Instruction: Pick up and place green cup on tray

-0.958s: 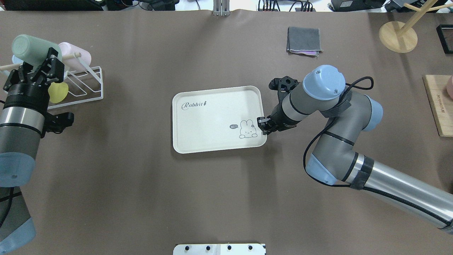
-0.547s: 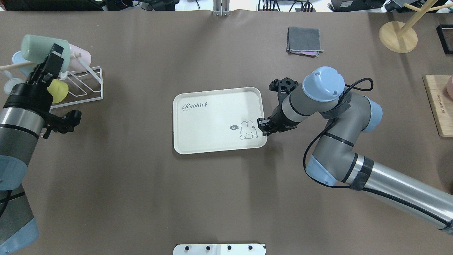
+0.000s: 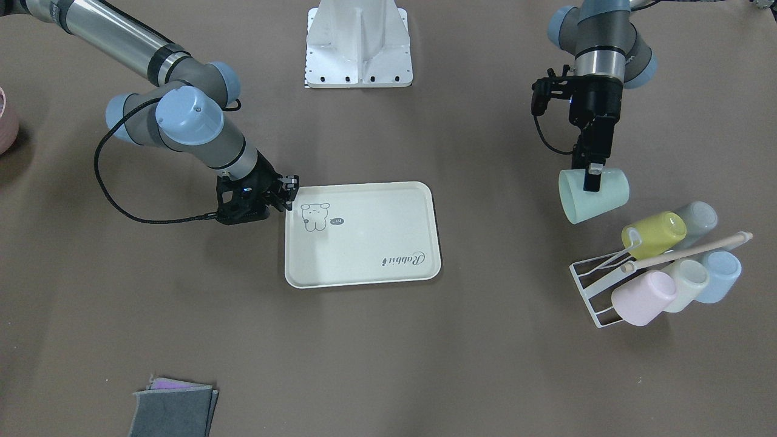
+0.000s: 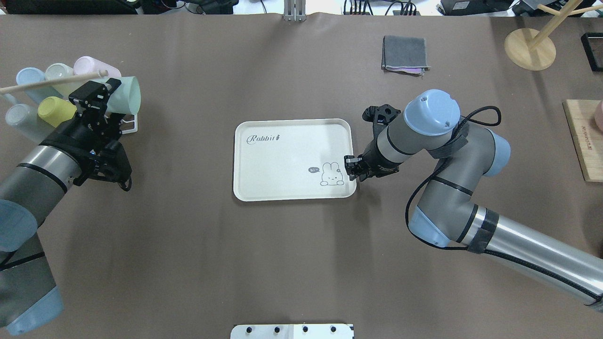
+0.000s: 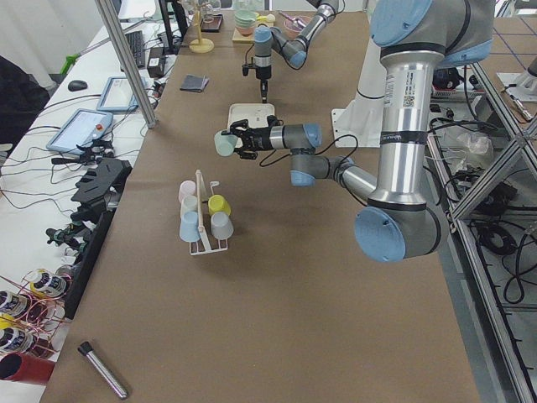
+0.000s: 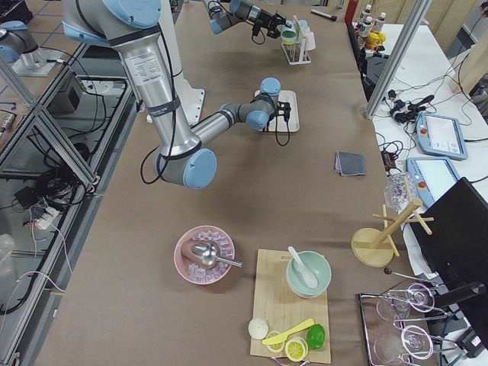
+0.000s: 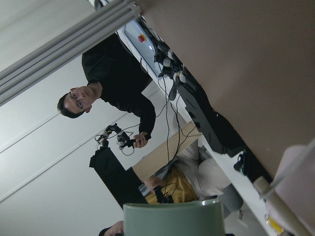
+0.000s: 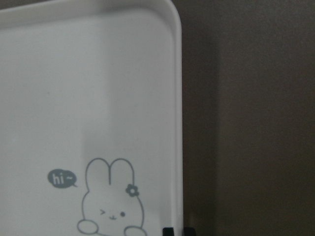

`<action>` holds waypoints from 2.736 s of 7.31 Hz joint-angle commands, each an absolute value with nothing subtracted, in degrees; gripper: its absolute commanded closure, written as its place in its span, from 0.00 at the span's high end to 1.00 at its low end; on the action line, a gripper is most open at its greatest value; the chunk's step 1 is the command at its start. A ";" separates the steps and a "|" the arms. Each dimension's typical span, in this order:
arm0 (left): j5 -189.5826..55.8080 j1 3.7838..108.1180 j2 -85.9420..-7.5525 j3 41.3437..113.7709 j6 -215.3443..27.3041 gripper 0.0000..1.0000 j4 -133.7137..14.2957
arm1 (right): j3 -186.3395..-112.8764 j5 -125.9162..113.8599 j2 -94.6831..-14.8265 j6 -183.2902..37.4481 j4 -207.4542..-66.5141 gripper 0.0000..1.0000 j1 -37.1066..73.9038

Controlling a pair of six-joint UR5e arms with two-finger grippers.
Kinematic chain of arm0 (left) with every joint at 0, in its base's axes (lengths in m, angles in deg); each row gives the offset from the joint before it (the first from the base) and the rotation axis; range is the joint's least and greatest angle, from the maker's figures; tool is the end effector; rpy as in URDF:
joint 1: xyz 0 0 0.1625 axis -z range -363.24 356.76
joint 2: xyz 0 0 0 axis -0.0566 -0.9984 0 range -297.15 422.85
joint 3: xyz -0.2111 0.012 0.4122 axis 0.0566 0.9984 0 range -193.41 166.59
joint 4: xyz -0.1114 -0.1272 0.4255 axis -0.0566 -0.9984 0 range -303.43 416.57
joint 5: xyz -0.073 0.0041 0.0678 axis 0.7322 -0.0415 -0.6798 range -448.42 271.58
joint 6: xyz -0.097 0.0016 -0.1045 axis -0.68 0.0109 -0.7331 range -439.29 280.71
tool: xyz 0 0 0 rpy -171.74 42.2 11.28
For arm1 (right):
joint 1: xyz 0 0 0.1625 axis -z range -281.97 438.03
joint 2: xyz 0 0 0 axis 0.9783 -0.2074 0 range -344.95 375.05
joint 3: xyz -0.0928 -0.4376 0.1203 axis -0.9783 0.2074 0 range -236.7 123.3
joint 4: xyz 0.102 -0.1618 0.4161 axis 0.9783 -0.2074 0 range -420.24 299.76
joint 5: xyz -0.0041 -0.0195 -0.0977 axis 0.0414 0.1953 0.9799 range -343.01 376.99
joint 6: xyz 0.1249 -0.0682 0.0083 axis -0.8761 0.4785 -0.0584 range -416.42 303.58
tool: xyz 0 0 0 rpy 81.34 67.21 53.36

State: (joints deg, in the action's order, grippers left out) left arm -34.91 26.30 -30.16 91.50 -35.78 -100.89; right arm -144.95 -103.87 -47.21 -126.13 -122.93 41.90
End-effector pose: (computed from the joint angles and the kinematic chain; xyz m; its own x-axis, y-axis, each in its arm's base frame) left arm 0.3826 -0.4675 0.4001 0.6133 0.3226 0.7210 -0.6788 -0.2514 0.6899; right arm -0.5841 -0.5010 0.3738 0.5132 0.0061 0.8583 0.0042 0.9999 -0.0096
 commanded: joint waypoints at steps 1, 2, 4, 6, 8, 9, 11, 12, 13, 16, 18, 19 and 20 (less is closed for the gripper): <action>-25.45 25.94 -32.86 90.13 -56.96 0.00 -101.89 | -144.94 -104.20 -47.52 -126.30 -123.77 1.00 39.64; -22.53 25.41 -33.56 89.43 -65.75 0.00 -104.07 | -144.94 -104.73 -48.83 -125.51 -123.96 1.00 37.27; -18.21 23.92 -36.36 84.52 -79.32 0.00 -113.55 | -145.55 -109.37 -48.94 -117.12 -131.90 1.00 30.86; -17.76 22.77 -42.24 81.35 -88.13 0.00 -115.95 | -146.35 -111.49 -49.19 -107.70 -139.92 1.00 24.01; -17.67 21.64 -48.39 73.64 -95.52 0.00 -124.08 | -146.61 -111.07 -50.07 -97.79 -146.69 1.00 18.99; -17.76 21.45 -52.42 69.95 -100.42 0.00 -125.44 | -146.35 -110.54 -51.73 -88.85 -149.77 1.00 15.75; -15.75 21.45 -55.35 66.07 -104.57 0.00 -125.71 | -145.82 -110.80 -57.42 -77.66 -150.41 1.00 8.37; -15.39 21.37 -58.24 61.43 -105.91 0.00 -128.41 | -145.82 -111.41 -60.59 -72.73 -150.41 1.00 4.33; -15.21 21.28 -59.75 57.38 -106.01 0.00 -131.05 | -146.26 -111.85 -64.62 -67.11 -150.41 1.00 -0.06; -15.47 20.92 -64.40 50.60 -107.59 0.00 -132.91 | -146.87 -115.17 -72.99 -57.23 -149.80 1.00 -9.83; -17.14 20.93 -66.61 48.03 -107.16 0.00 -133.54 | -147.49 -113.88 -74.07 -56.77 -150.06 1.00 -10.83; -17.40 21.01 -66.88 47.15 -105.15 0.00 -133.54 | -147.49 -113.35 -73.98 -56.77 -150.15 1.00 -10.83; -17.32 21.01 -67.66 46.36 -104.61 0.00 -132.49 | -147.40 -113.26 -73.98 -56.77 -150.15 1.00 -10.83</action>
